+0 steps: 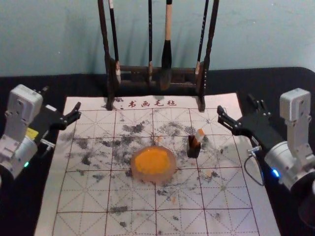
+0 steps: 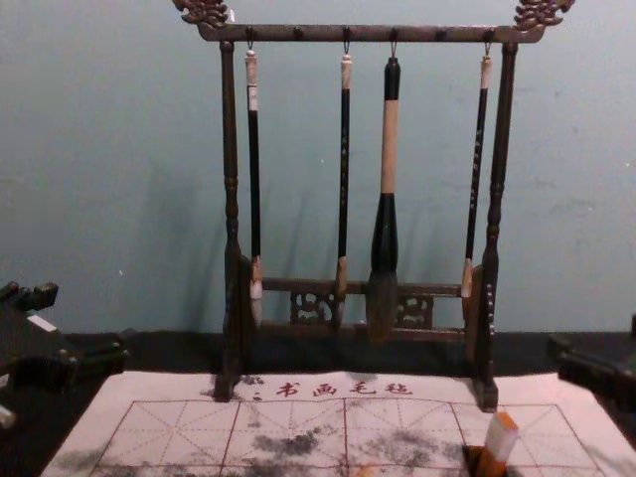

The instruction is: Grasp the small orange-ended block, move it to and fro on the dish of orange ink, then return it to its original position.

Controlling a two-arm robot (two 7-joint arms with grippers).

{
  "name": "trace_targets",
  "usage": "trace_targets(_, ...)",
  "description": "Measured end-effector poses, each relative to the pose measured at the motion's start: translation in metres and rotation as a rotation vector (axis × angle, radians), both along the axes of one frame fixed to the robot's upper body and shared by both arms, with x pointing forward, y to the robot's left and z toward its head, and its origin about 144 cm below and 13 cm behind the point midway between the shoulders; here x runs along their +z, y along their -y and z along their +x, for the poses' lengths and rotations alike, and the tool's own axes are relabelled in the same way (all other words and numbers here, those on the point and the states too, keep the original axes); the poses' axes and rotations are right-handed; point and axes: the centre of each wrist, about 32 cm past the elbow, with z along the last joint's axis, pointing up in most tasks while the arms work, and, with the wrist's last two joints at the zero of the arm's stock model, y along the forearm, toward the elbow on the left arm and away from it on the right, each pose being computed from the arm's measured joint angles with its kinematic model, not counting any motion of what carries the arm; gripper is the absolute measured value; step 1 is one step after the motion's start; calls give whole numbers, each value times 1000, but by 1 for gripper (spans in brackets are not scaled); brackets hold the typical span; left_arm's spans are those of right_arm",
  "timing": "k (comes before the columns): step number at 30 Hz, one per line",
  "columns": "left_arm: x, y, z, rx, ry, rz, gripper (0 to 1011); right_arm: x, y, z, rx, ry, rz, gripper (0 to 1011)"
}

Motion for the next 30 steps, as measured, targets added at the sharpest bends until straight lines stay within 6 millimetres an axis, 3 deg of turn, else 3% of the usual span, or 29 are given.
trace_targets(6,0,0,0,0,0,0,1001,-12,1,1,-14,-12,-22,1002)
trace_targets(30,0,0,0,0,0,0,1001,-11,1,0,-12,-7,-20,1003)
